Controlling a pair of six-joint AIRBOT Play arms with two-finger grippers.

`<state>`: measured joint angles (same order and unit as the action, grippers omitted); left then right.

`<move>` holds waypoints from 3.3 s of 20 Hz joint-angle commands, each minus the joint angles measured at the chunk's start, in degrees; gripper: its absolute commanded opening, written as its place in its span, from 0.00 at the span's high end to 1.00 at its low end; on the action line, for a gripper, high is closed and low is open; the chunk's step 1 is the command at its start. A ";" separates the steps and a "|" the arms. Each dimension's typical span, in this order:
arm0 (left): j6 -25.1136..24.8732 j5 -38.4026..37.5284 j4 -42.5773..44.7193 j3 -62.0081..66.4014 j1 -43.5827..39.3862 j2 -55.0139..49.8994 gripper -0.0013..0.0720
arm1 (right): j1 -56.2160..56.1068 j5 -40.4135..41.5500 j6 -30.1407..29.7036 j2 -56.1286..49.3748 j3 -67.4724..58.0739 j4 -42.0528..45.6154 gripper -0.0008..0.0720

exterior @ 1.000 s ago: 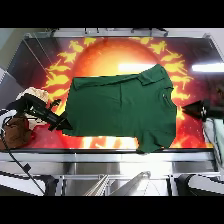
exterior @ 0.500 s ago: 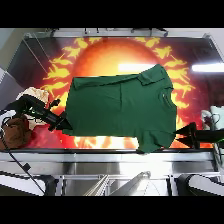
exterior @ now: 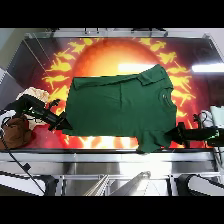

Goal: Fold the shirts.

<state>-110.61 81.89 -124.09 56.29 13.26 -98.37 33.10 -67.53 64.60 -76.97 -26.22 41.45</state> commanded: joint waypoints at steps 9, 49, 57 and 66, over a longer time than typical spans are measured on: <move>-7.96 20.00 -33.88 11.50 3.10 13.14 0.96 | -0.70 -10.54 -8.50 27.15 -16.06 -26.47 0.97; 5.35 -6.21 -30.16 55.34 1.22 -27.39 0.96 | -11.82 12.37 -24.35 -33.46 -62.42 -31.82 0.97; 6.27 -2.82 -28.28 57.37 1.22 -32.96 0.96 | -10.75 4.98 -23.76 -38.16 -64.32 -25.64 0.97; 6.36 0.66 -18.01 51.91 -1.81 -32.92 0.68 | -9.55 -0.90 -17.79 -39.01 -63.58 -11.85 0.86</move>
<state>-104.55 81.67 -144.99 109.36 12.75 -131.00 23.86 -66.52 45.41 -115.48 -90.02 26.52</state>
